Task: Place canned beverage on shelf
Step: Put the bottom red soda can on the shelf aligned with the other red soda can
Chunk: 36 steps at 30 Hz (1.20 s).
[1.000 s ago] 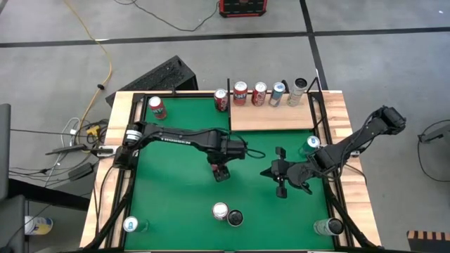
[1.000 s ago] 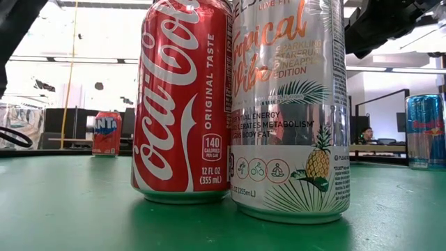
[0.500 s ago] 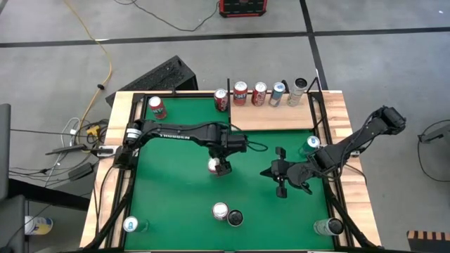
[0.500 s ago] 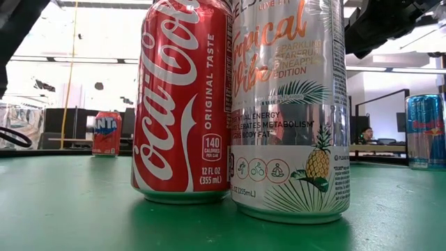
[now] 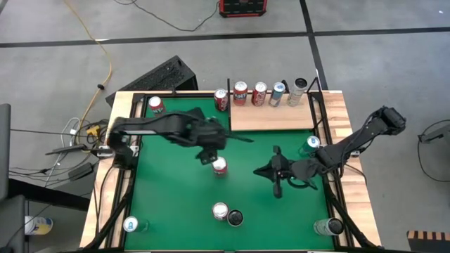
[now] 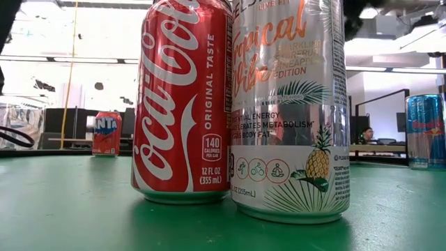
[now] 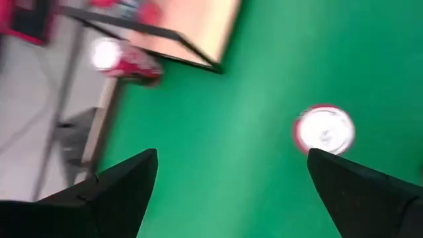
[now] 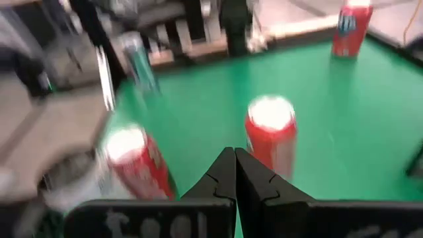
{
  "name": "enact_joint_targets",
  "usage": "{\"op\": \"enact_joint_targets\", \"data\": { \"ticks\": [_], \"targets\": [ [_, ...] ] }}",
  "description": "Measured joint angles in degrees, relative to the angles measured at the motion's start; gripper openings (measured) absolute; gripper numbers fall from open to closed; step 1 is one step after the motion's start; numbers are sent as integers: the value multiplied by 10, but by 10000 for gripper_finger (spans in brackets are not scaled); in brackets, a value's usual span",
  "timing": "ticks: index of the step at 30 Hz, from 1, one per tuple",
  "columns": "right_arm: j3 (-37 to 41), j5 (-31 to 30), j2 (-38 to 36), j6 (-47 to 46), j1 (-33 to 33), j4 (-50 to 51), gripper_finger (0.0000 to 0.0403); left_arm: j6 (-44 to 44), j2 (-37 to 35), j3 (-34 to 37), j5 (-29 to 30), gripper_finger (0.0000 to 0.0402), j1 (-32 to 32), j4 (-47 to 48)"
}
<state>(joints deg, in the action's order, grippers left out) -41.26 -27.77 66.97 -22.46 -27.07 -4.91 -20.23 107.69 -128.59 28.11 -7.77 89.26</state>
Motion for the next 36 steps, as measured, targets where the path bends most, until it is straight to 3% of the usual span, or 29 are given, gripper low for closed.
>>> {"op": "enact_joint_targets", "data": {
  "ticks": [4, 7, 11, 14, 18, 23, 26, 30, 36],
  "targets": [
    [-7, 0, 31, 0, 19, -52, 22, -38, -81, 58, 87, 376, -46, -3],
    [-32, 5, 61, 4, 35, -52, 22, -77, -155, 141, 149, 376, -88, -13],
    [-72, 7, 108, 21, 52, -53, 26, -106, -279, 315, 188, 376, -138, -105],
    [-101, 7, 140, 50, 60, -54, 35, -79, -380, 474, 196, 376, -170, -259],
    [-135, 9, 172, 74, 70, -54, 53, 17, -506, 693, 170, 376, -193, -526],
    [-157, 8, 197, 75, 80, -52, 97, 109, -621, 945, 79, 376, -191, -862],
    [-160, 9, 206, 78, 87, -51, 140, 132, -666, 1057, 20, 376, -180, -1020],
    [-158, 9, 205, 94, 94, -60, 211, 145, -721, 1160, -28, 376, -171, -1149],
    [-157, 8, 234, 94, 103, -100, 303, 131, -798, 1271, -34, 376, -170, -1237]
  ]
}}
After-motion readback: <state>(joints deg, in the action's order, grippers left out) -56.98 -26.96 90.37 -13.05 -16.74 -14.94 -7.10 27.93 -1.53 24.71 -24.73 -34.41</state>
